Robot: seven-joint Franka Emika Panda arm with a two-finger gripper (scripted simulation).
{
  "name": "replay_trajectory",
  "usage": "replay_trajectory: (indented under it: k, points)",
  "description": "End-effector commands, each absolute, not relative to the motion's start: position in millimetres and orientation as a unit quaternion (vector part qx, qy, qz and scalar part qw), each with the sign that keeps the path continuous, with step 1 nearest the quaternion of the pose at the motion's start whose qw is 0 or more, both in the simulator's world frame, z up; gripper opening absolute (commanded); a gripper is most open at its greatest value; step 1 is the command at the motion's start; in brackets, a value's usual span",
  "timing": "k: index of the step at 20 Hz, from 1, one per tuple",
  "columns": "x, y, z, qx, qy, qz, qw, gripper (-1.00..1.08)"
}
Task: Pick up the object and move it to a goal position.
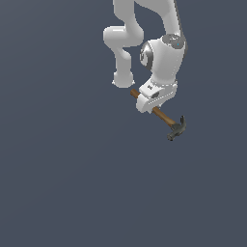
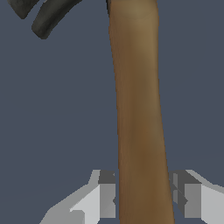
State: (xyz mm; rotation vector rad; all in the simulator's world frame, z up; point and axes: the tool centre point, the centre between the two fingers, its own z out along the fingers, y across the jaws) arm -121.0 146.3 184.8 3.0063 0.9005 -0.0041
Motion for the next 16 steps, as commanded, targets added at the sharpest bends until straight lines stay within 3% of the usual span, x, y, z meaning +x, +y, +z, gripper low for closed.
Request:
replay_trajectory:
  k: [1, 16]
  points:
    - [-129, 157, 204, 0.958, 0.287, 0.000, 0.001, -1.00]
    - [-149, 186, 253, 0.958, 0.287, 0.000, 0.000, -1.00]
